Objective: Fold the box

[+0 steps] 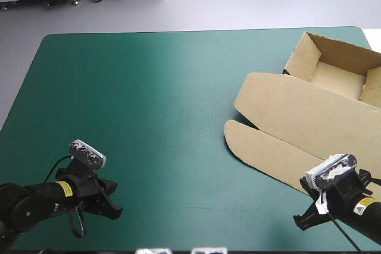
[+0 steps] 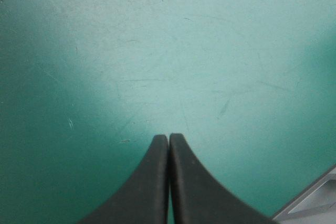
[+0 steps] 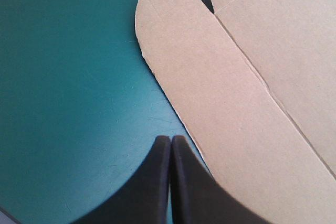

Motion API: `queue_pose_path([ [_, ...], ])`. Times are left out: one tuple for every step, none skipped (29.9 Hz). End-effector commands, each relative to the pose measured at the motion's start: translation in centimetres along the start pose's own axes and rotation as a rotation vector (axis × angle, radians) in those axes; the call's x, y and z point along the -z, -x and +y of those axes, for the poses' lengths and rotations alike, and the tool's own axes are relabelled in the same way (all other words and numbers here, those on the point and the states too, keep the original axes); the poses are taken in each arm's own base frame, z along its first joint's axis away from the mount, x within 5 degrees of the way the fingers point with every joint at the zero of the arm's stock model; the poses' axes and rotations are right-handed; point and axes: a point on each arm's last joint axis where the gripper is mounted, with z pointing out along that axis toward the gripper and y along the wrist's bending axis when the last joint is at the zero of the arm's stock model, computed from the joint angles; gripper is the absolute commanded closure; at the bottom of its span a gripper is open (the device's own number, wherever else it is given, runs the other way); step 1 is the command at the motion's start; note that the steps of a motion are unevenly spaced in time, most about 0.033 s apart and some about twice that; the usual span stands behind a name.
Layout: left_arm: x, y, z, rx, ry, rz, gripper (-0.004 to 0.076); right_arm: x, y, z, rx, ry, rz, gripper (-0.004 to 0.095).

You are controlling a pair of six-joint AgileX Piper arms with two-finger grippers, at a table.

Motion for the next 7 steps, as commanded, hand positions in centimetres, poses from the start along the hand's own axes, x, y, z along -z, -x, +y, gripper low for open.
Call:
queue_pose_path([
  [0.66, 0.91, -0.21, 0.019, -0.013, -0.070, 0.0732, 0.39, 0.94, -0.08, -0.012, -0.006, -0.060, 0.0925],
  [0.66, 0.91, -0.21, 0.019, -0.013, -0.070, 0.0732, 0.36, 0.91, -0.06, -0.016, -0.004, -0.059, 0.0925],
  [0.66, 0.91, -0.21, 0.019, -0.013, -0.070, 0.0732, 0.25, 0.78, -0.05, -0.028, -0.001, -0.052, 0.0925],
  [0.66, 0.91, -0.21, 0.019, -0.013, -0.070, 0.0732, 0.14, 0.65, -0.02, -0.035, 0.003, -0.044, 0.0925],
  [0.66, 0.91, -0.21, 0.019, -0.013, -0.070, 0.0733, 0.00, 0.50, -0.01, -0.042, 0.006, -0.037, 0.0926],
  [0.66, 0.86, -0.23, 0.019, -0.014, -0.065, 0.0732, -0.10, 0.41, -0.01, -0.054, 0.008, -0.033, 0.0926],
  [0.66, 0.79, -0.24, 0.019, -0.016, -0.057, 0.0732, -0.15, 0.36, -0.01, -0.055, 0.009, -0.031, 0.0926],
])
